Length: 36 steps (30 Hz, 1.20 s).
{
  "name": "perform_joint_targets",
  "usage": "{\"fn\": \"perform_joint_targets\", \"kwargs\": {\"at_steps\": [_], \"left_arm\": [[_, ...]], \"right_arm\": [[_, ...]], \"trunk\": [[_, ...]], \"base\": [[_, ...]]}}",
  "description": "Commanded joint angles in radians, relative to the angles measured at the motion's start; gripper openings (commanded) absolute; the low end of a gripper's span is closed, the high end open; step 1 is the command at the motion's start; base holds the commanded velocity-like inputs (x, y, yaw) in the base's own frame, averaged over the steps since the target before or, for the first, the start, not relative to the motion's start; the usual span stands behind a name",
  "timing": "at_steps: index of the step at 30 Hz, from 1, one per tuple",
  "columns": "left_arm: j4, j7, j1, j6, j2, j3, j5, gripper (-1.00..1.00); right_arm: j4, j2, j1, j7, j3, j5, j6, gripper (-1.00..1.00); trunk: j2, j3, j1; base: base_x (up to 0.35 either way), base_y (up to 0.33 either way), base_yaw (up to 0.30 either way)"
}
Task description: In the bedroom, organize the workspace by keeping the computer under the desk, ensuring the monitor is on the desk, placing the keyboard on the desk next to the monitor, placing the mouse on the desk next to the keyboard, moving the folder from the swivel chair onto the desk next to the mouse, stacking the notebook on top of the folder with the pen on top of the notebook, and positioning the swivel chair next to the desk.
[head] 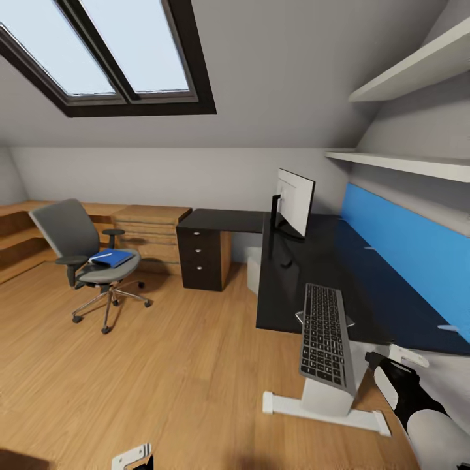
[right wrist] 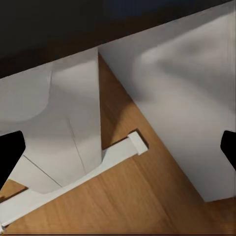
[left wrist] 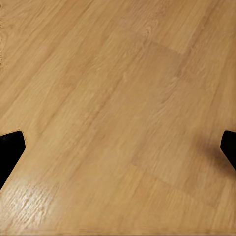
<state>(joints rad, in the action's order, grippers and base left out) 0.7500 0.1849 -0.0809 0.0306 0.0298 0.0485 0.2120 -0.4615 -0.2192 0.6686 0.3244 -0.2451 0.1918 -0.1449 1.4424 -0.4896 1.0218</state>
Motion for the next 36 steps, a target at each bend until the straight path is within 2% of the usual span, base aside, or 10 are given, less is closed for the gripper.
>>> {"fn": "perform_joint_targets", "kwargs": {"at_steps": [1, 17, 28, 32, 33, 36], "left_arm": [[0.0, 0.001, 0.0, 0.003, 0.001, 0.001, 0.01, 1.0], [0.0, 0.001, 0.0, 0.003, -0.001, 0.001, 0.01, 1.0], [0.0, 0.002, 0.0, 0.003, -0.001, 0.002, 0.01, 1.0], [0.0, 0.002, 0.0, 0.003, -0.001, 0.002, 0.01, 1.0], [0.0, 0.002, 0.0, 0.003, -0.001, 0.002, 0.01, 1.0], [0.0, 0.002, 0.0, 0.003, -0.001, 0.002, 0.01, 1.0]], "right_arm": [[-0.002, 0.0, 0.0, 0.003, 0.001, 0.008, -0.004, 1.0], [-0.01, 0.002, 0.0, 0.001, 0.0, 0.008, 0.005, 1.0], [-0.028, 0.011, -0.001, -0.002, 0.0, 0.013, 0.005, 1.0], [-0.036, 0.026, -0.001, 0.0, 0.0, 0.015, 0.004, 1.0], [-0.058, 0.044, -0.001, 0.002, -0.003, 0.015, 0.003, 1.0], [-0.075, 0.059, -0.001, 0.004, -0.005, 0.015, 0.003, 1.0]], "trunk": [[0.001, -0.001, -0.001], [0.001, -0.001, -0.001], [0.001, -0.001, -0.001], [0.001, -0.001, -0.001], [0.001, -0.001, -0.001], [0.001, -0.001, -0.001]], "base": [[-0.293, 0.0, 0.0], [-0.316, 0.0, 0.0], [-0.054, 0.0, 0.0], [-0.003, 0.0, 0.0], [0.0, 0.0, 0.0], [0.0, 0.0, 0.0]]}}
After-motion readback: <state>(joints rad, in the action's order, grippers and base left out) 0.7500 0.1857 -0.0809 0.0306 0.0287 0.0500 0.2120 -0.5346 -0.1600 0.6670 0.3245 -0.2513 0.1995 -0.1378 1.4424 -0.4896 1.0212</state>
